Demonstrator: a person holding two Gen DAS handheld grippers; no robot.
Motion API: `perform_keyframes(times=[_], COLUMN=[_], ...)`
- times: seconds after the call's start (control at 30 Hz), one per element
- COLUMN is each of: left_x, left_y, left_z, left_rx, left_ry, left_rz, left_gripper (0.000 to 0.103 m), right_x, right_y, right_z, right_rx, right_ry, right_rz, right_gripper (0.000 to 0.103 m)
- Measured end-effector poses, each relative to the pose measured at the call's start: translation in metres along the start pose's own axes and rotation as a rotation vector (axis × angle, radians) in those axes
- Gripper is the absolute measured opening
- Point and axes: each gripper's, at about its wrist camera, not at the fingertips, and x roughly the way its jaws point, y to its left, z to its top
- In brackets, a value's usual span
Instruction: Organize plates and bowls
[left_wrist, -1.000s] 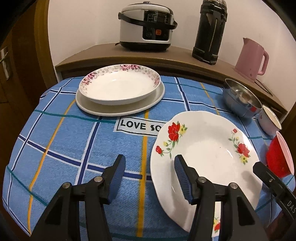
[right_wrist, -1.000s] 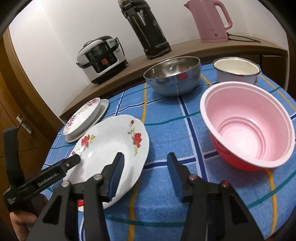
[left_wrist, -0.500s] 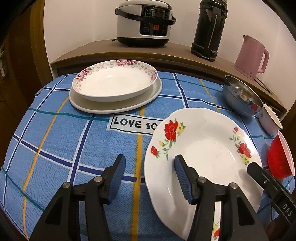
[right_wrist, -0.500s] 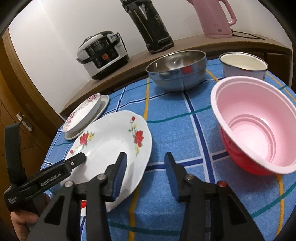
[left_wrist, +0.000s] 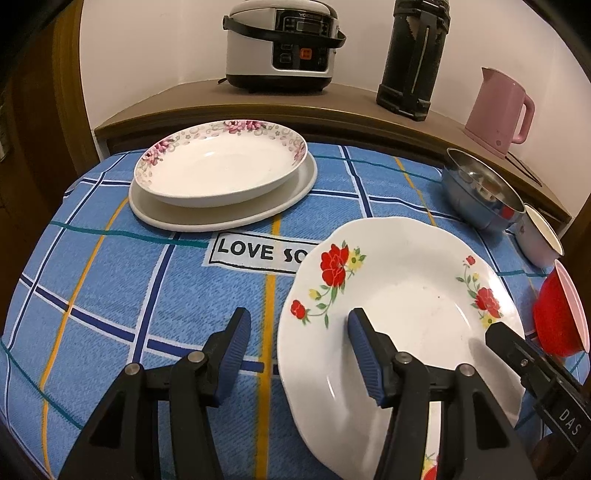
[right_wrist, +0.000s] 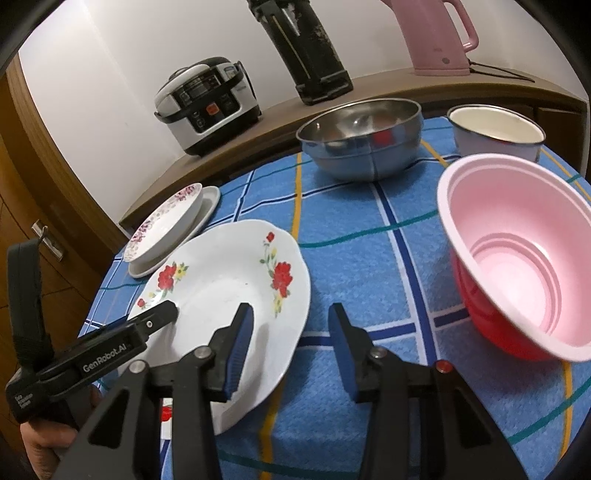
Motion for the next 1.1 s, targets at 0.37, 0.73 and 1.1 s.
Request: perform_keyframes(times=[0.37,0.73,1.1], left_x=[0.002,0.002,-0.003], left_y=[-0.003,-0.006,0.013], left_z=[0.001,-0.001,0.001], left_rx=[0.009,0.019,-0.077], left_ry=[-0.012,-0.021,-0.020], left_rz=[0.005,-0.027,-0.118], left_gripper=[0.057,0.057,0.035], right_x=[0.007,0.010,0.010], right_y=[0.007,0.011,0.009], right_z=[0.000,-0.002,-0.002], right_rx=[-0.055,-0.089,-0.077], right_ry=[0.010,0.012,0.011], right_rz=[-0.009,-0.026,-0.011], right_gripper=[0.032,0.021,0.019])
